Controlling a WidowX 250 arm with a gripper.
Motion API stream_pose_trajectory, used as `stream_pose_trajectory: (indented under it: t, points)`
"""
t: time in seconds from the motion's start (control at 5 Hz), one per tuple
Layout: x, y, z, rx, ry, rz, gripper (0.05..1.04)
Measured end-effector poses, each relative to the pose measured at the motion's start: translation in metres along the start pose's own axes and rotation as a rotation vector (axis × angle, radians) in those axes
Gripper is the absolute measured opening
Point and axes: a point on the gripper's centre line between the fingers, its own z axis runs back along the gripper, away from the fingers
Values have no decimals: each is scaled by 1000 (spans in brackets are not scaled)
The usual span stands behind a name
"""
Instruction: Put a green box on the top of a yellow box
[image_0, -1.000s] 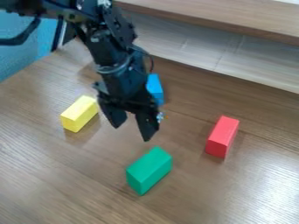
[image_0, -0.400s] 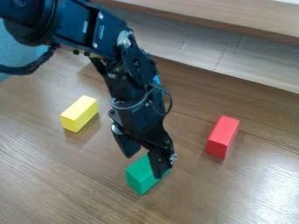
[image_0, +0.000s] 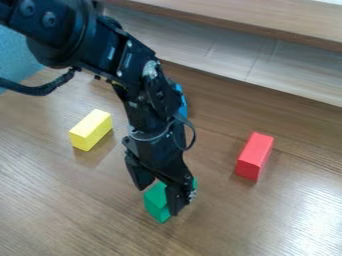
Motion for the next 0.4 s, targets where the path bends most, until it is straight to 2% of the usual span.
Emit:
stream_pose_trajectory:
  t: [0.2,0.4]
  points:
    - [-1,3,-8,16,15,10,944]
    - [-1,5,-11,27,-11,34,683]
